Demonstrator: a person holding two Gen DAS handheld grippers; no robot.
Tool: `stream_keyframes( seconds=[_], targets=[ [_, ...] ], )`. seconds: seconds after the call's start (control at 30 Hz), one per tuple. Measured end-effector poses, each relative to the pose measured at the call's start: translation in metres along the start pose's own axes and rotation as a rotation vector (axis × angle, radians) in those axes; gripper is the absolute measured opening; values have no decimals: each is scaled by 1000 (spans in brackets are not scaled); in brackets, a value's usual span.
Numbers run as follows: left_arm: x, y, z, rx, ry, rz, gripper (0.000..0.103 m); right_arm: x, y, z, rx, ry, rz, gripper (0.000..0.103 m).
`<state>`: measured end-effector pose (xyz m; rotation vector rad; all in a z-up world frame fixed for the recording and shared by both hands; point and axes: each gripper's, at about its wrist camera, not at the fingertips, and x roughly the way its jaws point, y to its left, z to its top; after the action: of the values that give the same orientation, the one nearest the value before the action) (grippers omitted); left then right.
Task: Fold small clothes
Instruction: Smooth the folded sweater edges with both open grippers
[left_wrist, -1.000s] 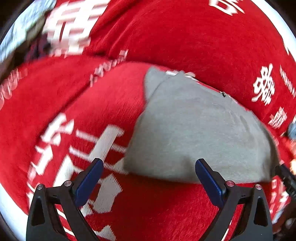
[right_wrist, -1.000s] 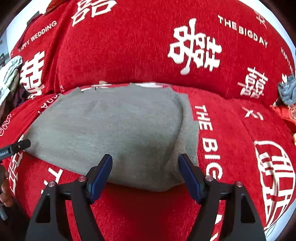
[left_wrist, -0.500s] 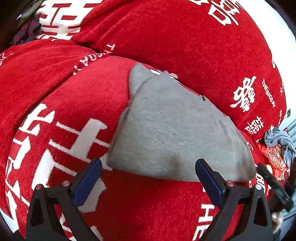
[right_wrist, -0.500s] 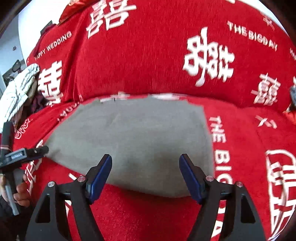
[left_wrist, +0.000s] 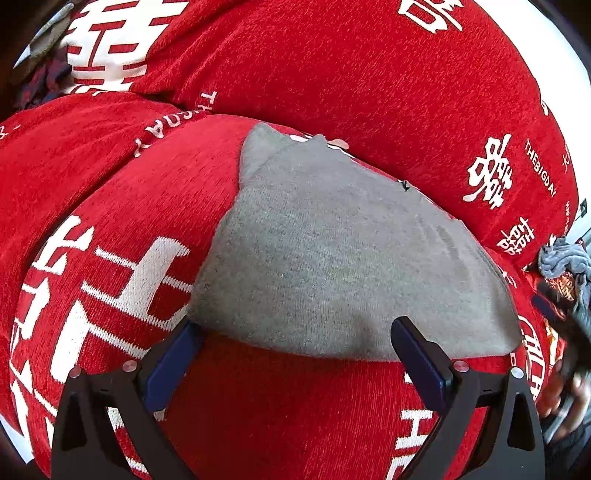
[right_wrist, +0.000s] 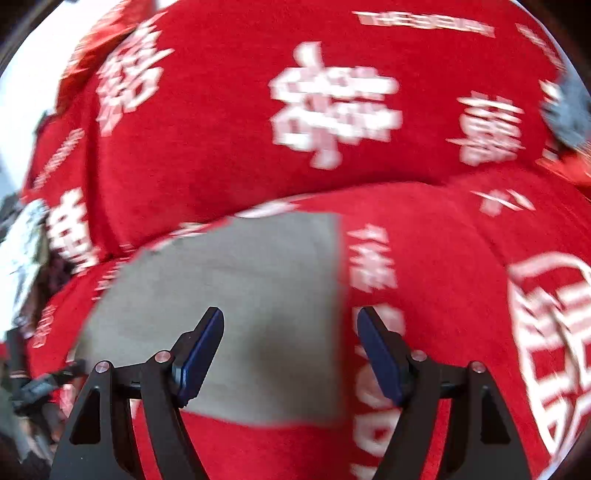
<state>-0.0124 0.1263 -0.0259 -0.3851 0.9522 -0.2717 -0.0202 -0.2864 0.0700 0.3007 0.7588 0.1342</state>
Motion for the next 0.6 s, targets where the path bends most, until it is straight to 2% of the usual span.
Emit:
stream_keyframes(
  seconds=[0.03,0.1,0.13,0.17,0.2,0.23,0.27,0.4,0.47,0.57,0.6],
  targets=[
    [-1,1,0,4,1,-6,101,17,7,8,-10,25,30,78],
    [-3,4,-1,-2,6,-24,101,49,10,13,-1,92,25,78],
    [-4,5,-1,-6,8,-33,101,72,5,15,16,152,-13,78],
    [-7,8,-2,-9,12,-47,101,83,-1,13,25,176,-82,77],
    [-9,11,-3,-11,17,-65,101,90,-7,13,19,176,-174,69],
    [-11,14,-5,-11,17,-83,101,88,-8,13,11,156,-227,58],
    [-13,16,-7,-11,17,-98,101,83,-5,12,11,140,-239,58],
    [-14,23,-11,-25,-19,-152,101,57,28,-1,-87,67,-195,73],
    [-11,22,-8,-36,-28,-158,101,51,43,-12,-135,61,-162,74],
    [-3,22,2,-81,-28,-223,101,50,58,-25,-157,77,-131,74],
    [-1,23,4,-95,-32,-231,98,51,62,-29,-158,86,-117,74]
  ],
)
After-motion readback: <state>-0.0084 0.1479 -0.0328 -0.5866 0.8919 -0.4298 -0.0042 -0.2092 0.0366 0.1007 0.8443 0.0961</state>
